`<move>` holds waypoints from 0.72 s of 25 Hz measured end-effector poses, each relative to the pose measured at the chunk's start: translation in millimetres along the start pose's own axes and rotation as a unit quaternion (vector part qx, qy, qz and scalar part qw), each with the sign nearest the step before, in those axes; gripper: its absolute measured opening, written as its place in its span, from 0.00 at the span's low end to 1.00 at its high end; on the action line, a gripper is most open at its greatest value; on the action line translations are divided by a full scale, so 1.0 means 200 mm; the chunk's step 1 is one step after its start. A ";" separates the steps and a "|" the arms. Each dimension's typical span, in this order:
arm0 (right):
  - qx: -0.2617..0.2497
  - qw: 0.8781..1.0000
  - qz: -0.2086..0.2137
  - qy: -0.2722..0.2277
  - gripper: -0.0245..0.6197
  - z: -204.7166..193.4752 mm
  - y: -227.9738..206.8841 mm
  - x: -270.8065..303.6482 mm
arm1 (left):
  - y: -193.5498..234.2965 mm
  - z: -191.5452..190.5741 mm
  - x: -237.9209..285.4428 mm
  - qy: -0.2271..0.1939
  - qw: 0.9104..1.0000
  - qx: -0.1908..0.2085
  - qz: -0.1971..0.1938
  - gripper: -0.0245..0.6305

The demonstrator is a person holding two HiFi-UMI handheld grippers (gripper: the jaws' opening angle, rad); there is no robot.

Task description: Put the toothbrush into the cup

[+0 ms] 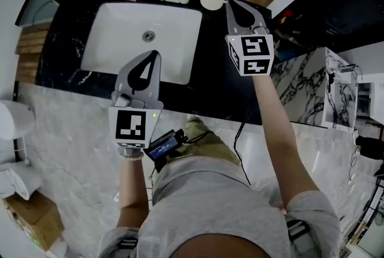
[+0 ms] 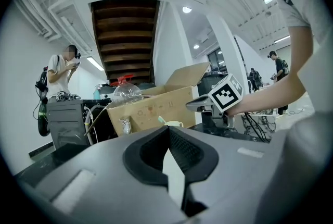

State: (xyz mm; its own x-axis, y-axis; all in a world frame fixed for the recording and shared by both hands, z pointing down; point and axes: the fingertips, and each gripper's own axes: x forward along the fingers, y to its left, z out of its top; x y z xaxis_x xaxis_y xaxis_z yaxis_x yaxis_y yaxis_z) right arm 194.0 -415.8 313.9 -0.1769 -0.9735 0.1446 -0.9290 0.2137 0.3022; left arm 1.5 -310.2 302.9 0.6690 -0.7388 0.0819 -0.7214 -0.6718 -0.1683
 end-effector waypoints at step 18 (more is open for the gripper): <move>0.050 0.998 -0.025 -0.038 0.02 0.10 0.18 -0.67 | -0.19 0.13 -0.16 -0.036 0.997 0.017 -0.062 0.05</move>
State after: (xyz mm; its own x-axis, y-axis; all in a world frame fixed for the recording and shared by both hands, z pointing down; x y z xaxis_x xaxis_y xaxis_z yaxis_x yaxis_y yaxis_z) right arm 178.3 -279.6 285.9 -0.1490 -0.9871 0.0593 -0.9647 0.1583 0.2105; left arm 11.9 -259.1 281.5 0.7640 -0.6443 0.0344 -0.6272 -0.7542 -0.1946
